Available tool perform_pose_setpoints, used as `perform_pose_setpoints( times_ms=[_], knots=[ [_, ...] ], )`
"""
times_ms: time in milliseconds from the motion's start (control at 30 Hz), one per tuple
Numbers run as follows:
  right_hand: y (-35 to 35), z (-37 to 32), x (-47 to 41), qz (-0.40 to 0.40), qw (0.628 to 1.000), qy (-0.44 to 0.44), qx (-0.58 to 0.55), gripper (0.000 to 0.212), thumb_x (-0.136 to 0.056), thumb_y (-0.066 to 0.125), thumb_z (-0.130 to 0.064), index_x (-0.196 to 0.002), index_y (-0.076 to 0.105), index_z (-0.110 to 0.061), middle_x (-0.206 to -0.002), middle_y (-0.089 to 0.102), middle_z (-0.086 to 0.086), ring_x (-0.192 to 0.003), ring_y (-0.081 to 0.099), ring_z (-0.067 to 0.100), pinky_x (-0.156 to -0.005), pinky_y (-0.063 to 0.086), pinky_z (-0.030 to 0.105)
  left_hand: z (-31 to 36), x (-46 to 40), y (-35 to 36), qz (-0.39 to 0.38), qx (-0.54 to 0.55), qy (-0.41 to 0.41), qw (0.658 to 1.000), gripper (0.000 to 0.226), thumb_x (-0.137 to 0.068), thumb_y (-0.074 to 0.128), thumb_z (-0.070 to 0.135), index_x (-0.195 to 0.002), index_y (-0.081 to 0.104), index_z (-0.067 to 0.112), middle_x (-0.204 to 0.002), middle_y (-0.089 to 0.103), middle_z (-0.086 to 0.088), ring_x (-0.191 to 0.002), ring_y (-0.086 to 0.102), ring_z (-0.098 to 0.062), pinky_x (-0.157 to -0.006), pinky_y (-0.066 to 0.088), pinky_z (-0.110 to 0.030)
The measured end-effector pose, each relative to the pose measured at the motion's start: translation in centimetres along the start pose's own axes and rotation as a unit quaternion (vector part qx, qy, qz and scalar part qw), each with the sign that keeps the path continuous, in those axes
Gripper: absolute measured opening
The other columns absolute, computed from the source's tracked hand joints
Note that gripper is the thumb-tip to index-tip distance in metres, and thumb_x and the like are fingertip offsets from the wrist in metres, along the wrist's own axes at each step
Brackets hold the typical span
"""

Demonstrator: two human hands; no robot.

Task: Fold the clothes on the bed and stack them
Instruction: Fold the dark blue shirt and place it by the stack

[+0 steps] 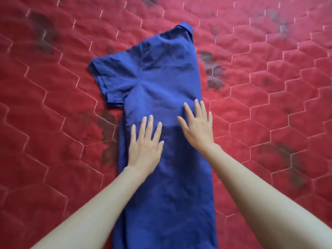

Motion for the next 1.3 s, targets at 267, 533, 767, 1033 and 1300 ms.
perform_pose_setpoints(
  times_ms=[267,533,767,1033,1300],
  knots=[
    [8.6,1.8,19.2,0.013,0.998,-0.050,0.036,0.053,-0.101,0.032,-0.039,-0.149,0.035,-0.016,-0.157,0.023,0.016,-0.146,0.021,0.034,-0.116,0.023,0.053,-4.1,13.0,4.8,-0.022,-0.002,-0.107,0.994,0.062,-0.096,0.027,0.037,-0.148,0.032,0.004,-0.158,0.023,-0.015,-0.145,0.025,-0.034,-0.111,0.025,-0.058],
    [9.5,3.6,30.0,0.009,0.997,-0.066,0.026,0.053,-0.099,0.039,-0.036,-0.148,0.038,-0.015,-0.156,0.025,0.019,-0.145,0.023,0.031,-0.115,0.024,0.053,-0.4,22.6,4.8,0.023,0.029,-0.194,0.980,0.051,-0.096,0.046,0.028,-0.142,0.045,0.004,-0.146,0.045,-0.016,-0.136,0.041,-0.035,-0.105,0.034,-0.056],
    [7.0,6.1,30.8,0.034,0.986,0.136,-0.086,0.065,-0.089,0.067,-0.030,-0.138,0.044,0.005,-0.146,0.039,0.024,-0.135,0.038,0.040,-0.110,0.034,0.050,-1.1,22.5,2.4,-0.010,0.111,-0.404,0.908,0.030,-0.085,0.070,0.035,-0.103,0.063,0.013,-0.109,0.057,-0.012,-0.104,0.050,-0.035,-0.086,0.034,-0.044],
    [6.5,4.0,31.7,0.067,0.963,0.210,-0.154,0.056,-0.089,0.067,-0.028,-0.132,0.049,0.004,-0.144,0.041,0.021,-0.134,0.036,0.036,-0.109,0.030,0.044,-2.9,23.3,0.3,0.094,0.310,-0.409,0.853,0.016,-0.087,0.069,0.022,-0.094,0.066,0.008,-0.119,0.053,-0.010,-0.113,0.049,-0.028,-0.092,0.031,-0.026],
    [7.8,3.3,33.7,0.061,0.914,0.330,-0.229,0.045,-0.085,0.070,-0.032,-0.116,0.056,-0.002,-0.114,0.059,0.014,-0.108,0.050,0.035,-0.089,0.037,0.038,-4.3,24.6,2.3,-0.003,0.216,-0.344,0.914,0.024,-0.092,0.063,0.024,-0.103,0.062,0.003,-0.113,0.056,-0.018,-0.101,0.054,-0.038,-0.083,0.039,-0.041]
  ],
)
Point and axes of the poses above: each hand's wrist, its own x-axis away from the middle knuckle, its own y-axis out of the palm, z = x × y, the point moved 5 cm from there along -x, towards the middle knuckle
